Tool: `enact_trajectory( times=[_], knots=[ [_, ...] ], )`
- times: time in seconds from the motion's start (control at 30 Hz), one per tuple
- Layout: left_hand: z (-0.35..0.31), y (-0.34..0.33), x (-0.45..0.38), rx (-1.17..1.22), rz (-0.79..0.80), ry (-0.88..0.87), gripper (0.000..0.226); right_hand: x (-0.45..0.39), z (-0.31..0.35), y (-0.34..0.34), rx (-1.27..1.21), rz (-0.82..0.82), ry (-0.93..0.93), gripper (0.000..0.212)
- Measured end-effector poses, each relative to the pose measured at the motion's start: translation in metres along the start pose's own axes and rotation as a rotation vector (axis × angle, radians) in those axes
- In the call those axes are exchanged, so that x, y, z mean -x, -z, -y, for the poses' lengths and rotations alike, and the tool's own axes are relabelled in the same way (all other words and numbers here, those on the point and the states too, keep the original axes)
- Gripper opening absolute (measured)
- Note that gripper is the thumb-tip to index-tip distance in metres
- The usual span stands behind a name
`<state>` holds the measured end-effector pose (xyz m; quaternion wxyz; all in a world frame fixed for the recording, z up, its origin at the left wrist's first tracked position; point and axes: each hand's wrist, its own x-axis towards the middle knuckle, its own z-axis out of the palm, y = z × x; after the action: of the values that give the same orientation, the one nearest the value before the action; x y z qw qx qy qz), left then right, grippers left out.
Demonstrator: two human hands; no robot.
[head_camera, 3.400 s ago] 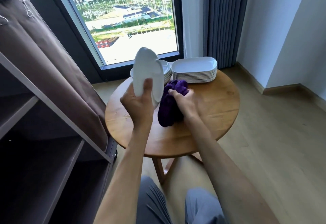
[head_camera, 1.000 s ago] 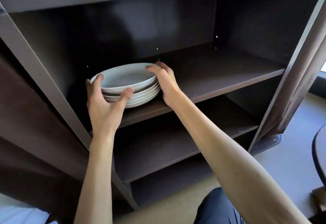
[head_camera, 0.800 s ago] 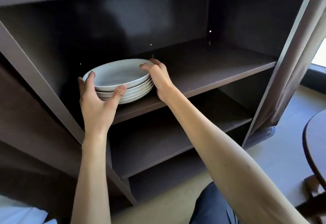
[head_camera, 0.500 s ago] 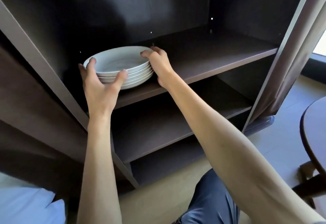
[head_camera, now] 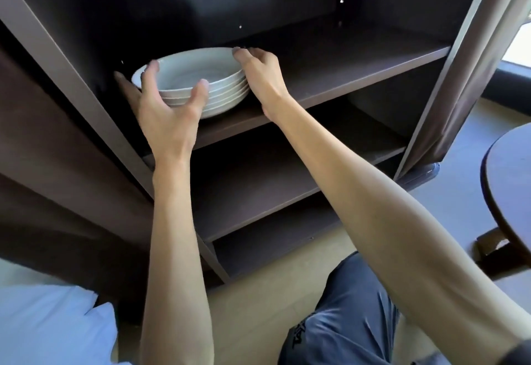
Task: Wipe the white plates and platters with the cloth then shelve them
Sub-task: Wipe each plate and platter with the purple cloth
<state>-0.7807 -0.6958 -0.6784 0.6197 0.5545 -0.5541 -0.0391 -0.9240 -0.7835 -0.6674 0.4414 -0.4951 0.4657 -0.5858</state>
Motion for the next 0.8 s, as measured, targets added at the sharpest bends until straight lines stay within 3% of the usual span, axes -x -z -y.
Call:
enact_trajectory(
  times=[0.13,0.2,0.27,0.4,0.5,0.67,0.8],
  knots=[
    [-0.018,-0.028,0.019,0.073,-0.328,-0.358,0.035,0.02,0.012,0.036,0.028,-0.151,0.132,0.047],
    [-0.032,-0.058,0.032,0.262,-0.342,-0.453,0.02,0.033,0.017,0.075,0.039,-0.257,0.216,0.03],
    [-0.06,-0.092,0.055,0.461,-0.264,-0.431,0.01,0.047,0.019,0.121,0.015,-0.339,0.263,0.021],
    [-0.133,-0.171,0.138,0.734,0.066,-0.27,0.016,0.092,0.021,0.237,0.113,-0.663,0.301,0.019],
    [-0.175,-0.226,0.212,0.741,0.434,-0.16,0.013,0.134,0.016,0.327,0.305,-0.946,0.23,0.022],
    [-0.241,-0.302,0.325,0.52,1.02,-0.255,0.027,0.222,0.0,0.462,0.666,-1.304,-0.096,0.021],
    [-0.283,-0.341,0.393,0.44,1.283,-0.333,0.041,0.284,-0.039,0.521,1.01,-1.338,-0.488,0.037]
  ],
)
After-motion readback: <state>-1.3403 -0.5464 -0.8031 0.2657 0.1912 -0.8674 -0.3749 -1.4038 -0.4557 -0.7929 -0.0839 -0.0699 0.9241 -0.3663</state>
